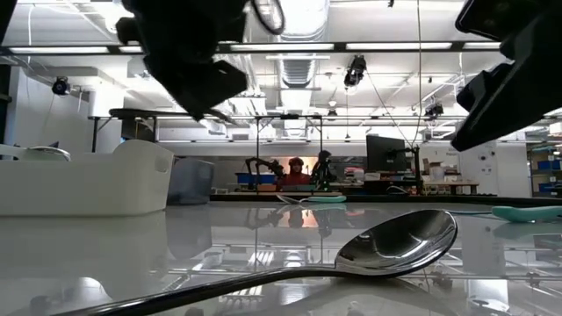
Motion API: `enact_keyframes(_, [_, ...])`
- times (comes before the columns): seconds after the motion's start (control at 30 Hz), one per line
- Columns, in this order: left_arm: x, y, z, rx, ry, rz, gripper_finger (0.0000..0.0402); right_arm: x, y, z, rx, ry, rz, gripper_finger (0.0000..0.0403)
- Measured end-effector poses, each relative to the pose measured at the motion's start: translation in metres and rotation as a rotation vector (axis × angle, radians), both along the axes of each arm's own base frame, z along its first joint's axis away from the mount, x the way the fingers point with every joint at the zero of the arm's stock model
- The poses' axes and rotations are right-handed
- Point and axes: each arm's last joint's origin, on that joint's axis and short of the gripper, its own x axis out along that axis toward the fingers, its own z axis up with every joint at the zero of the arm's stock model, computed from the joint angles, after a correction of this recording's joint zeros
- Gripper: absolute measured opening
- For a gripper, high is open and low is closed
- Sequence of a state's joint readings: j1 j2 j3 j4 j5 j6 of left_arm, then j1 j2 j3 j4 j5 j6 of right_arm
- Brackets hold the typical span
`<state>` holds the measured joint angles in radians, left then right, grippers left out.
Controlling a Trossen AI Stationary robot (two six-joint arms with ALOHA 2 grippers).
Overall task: Sort silverware by color (type)
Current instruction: Put the black spoon into the black bin
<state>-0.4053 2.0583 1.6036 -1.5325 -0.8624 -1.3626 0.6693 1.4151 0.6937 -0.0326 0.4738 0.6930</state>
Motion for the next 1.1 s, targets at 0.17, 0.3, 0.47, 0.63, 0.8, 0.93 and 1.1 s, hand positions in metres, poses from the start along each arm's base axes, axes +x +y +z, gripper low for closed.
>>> enact_keyframes(0.17, [-0.033, 0.039, 0.013, -0.001, -0.030, 0.093, 0.0000, 0.000, -0.003, -0.001, -0.042, -0.008, -0.036, 0.0146])
enact_keyframes(0.3, [-0.063, 0.074, 0.029, -0.047, -0.113, 0.159, 0.0000, 0.000, -0.003, -0.001, -0.041, -0.006, -0.038, 0.0146])
enact_keyframes(0.47, [-0.092, 0.103, 0.043, -0.098, -0.186, 0.096, 0.0000, -0.001, -0.003, -0.002, -0.043, -0.004, -0.039, 0.0146])
enact_keyframes(0.63, [-0.114, 0.129, 0.052, -0.137, -0.146, -0.016, 0.0000, -0.002, -0.004, -0.004, -0.042, 0.003, -0.048, 0.0146])
enact_keyframes(0.8, [-0.134, 0.167, 0.057, -0.170, -0.077, -0.009, 0.0000, -0.001, -0.008, -0.003, -0.121, -0.052, -0.119, 0.0146])
enact_keyframes(0.93, [-0.139, 0.201, 0.054, -0.232, -0.073, -0.052, 0.0000, 0.004, -0.019, -0.001, -0.223, -0.116, -0.238, 0.0146])
enact_keyframes(1.1, [-0.139, 0.237, 0.041, -0.353, -0.169, -0.130, 0.0000, 0.013, -0.036, 0.000, -0.262, -0.120, -0.324, 0.0146])
